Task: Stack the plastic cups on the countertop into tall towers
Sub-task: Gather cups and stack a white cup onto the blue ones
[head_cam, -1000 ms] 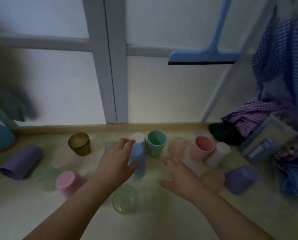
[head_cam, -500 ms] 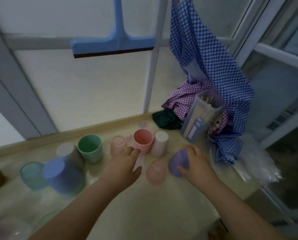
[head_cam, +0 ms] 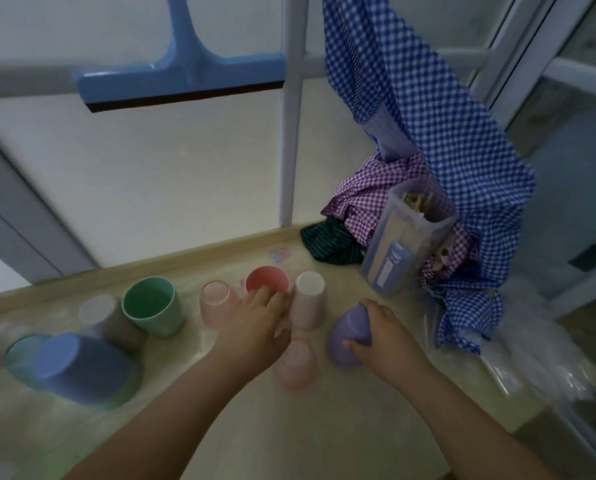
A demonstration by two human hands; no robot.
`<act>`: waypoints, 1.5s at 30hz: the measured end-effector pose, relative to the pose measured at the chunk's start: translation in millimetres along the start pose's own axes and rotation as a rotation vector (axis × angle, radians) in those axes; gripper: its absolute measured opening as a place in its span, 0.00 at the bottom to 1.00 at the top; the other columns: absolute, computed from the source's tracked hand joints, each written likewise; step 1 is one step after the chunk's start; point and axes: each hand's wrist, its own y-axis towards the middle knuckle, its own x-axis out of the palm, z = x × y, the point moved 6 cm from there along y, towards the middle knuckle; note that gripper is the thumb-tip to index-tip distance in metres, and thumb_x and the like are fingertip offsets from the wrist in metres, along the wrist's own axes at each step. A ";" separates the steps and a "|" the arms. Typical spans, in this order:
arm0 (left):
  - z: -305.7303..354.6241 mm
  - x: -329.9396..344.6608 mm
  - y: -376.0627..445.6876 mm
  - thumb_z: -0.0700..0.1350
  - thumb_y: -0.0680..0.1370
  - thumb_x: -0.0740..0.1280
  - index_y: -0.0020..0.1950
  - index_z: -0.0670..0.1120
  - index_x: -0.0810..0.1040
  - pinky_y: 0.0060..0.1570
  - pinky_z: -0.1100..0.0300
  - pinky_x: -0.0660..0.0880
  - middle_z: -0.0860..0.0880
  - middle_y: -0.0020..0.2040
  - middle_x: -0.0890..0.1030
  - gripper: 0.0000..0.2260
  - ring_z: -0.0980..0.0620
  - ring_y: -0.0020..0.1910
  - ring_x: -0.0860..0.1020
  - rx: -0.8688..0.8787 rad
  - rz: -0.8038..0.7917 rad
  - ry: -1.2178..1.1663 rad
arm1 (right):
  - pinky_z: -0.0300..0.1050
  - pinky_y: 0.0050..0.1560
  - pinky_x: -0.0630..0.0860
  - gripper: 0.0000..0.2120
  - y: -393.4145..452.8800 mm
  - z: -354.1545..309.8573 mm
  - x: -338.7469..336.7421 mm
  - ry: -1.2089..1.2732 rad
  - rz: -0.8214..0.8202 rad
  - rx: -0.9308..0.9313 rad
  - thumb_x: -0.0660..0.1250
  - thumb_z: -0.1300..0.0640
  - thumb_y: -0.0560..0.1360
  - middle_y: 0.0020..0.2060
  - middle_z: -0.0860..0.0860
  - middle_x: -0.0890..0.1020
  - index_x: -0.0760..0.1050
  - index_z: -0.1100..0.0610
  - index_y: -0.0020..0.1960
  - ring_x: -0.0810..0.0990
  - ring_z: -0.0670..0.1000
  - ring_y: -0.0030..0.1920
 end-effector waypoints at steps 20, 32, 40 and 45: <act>8.6 32.1 87.4 0.57 0.67 0.69 0.61 0.47 0.65 0.69 0.36 0.44 0.45 0.59 0.74 0.28 0.44 0.65 0.67 -0.107 -0.156 0.047 | 0.45 0.67 0.64 0.39 11.1 7.5 -45.4 0.115 0.047 -0.075 0.70 0.45 0.70 0.72 0.50 0.64 0.54 0.52 0.73 0.64 0.51 0.70; -36.7 -170.2 4.5 0.47 0.62 0.75 0.58 0.50 0.67 0.44 0.60 0.67 0.51 0.51 0.70 0.28 0.50 0.47 0.72 -0.211 0.308 -0.297 | 0.44 0.51 0.74 0.26 -2.3 -166.0 -104.4 0.255 0.212 -0.447 0.74 0.51 0.62 0.53 0.47 0.75 0.68 0.47 0.57 0.75 0.49 0.53; -121.2 -233.0 -105.7 0.45 0.63 0.75 0.57 0.50 0.68 0.47 0.55 0.72 0.48 0.51 0.77 0.27 0.47 0.48 0.75 -0.406 0.429 -0.304 | 0.45 0.53 0.77 0.27 -24.5 -289.3 -33.3 0.378 0.021 -0.644 0.76 0.53 0.63 0.53 0.45 0.78 0.69 0.45 0.57 0.77 0.48 0.52; -166.9 -239.0 -154.2 0.43 0.63 0.75 0.56 0.51 0.69 0.44 0.59 0.69 0.50 0.49 0.77 0.25 0.50 0.46 0.74 -0.515 0.489 -0.360 | 0.43 0.52 0.77 0.28 -33.7 -333.4 16.5 0.382 -0.108 -0.703 0.77 0.55 0.62 0.53 0.46 0.79 0.70 0.47 0.58 0.78 0.48 0.51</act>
